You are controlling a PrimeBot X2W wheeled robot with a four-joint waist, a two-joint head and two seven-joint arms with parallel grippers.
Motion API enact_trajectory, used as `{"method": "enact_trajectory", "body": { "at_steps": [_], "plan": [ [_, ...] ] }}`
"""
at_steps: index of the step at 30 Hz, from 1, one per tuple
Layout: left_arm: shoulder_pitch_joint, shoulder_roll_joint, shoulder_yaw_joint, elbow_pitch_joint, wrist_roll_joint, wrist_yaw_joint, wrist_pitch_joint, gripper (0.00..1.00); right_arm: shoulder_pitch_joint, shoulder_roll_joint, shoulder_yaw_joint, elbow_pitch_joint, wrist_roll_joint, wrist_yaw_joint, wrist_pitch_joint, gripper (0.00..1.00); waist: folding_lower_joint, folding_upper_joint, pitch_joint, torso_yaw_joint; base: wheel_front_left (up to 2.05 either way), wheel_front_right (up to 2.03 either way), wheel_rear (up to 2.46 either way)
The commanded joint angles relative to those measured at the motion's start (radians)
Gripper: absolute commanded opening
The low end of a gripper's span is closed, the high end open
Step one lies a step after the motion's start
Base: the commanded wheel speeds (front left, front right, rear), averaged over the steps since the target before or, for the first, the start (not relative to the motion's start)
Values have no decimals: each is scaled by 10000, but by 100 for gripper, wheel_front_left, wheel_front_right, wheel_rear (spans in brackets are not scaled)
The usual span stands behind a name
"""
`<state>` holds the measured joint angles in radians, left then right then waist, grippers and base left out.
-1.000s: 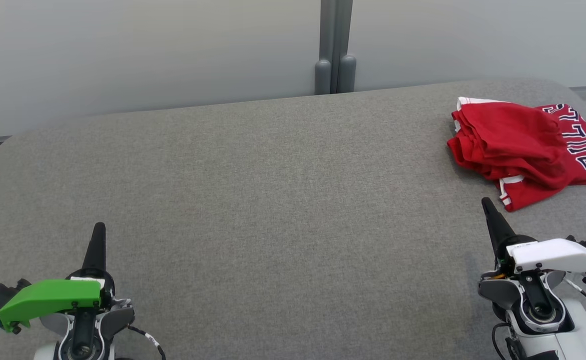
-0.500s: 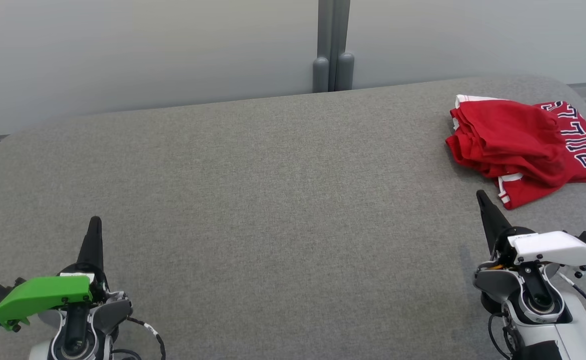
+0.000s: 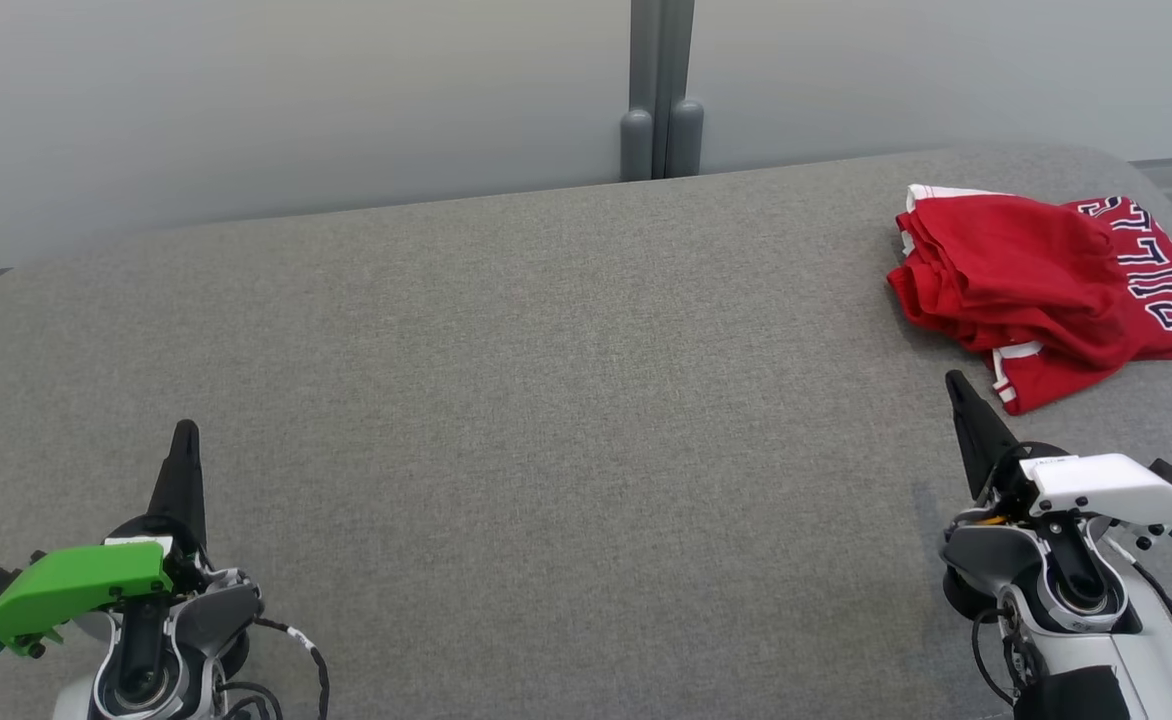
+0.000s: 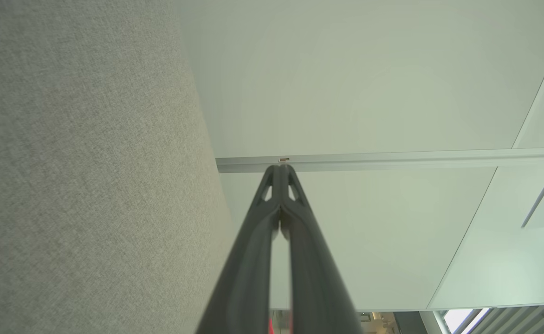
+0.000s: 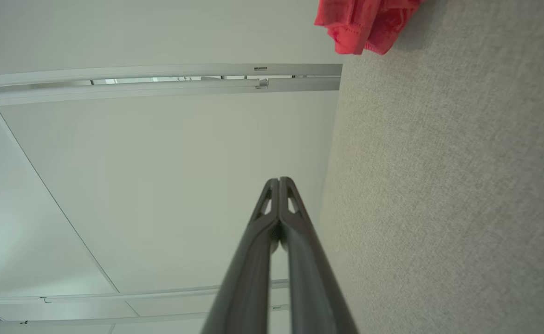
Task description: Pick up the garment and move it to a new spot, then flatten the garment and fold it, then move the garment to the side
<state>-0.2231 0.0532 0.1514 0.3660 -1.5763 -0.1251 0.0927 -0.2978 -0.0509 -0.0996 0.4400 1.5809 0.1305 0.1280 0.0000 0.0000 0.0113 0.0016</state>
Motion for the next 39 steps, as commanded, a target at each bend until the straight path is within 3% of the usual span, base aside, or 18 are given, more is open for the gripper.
{"method": "enact_trajectory", "body": {
  "at_steps": [1,39],
  "plan": [
    [-186,-26,68,64,-227,-106,63,0,-175,11,-36,72,199,4,84,0,0,0,8,-9,0,0,0],
    [-183,-34,80,54,-186,-98,81,0,-139,7,-41,61,160,4,90,0,0,0,9,-10,0,0,0]
  ]
}}
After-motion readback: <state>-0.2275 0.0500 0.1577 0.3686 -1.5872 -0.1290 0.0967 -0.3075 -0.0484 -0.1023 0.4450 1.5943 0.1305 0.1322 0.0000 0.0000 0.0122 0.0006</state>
